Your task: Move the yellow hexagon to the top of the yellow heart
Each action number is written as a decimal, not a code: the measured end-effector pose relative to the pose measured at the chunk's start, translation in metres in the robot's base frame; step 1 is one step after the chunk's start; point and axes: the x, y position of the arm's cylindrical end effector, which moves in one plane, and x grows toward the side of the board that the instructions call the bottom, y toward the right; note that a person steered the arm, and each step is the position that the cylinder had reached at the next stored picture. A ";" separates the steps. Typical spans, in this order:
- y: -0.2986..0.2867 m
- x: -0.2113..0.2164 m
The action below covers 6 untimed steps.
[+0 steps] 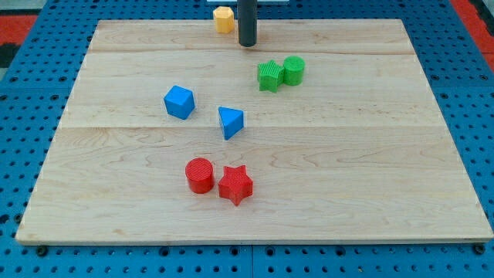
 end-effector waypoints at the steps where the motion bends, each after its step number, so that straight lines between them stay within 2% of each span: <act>1: -0.006 0.006; 2: -0.092 0.008; 3: -0.165 -0.012; 4: -0.159 -0.060; 5: -0.152 -0.060; 6: -0.116 -0.059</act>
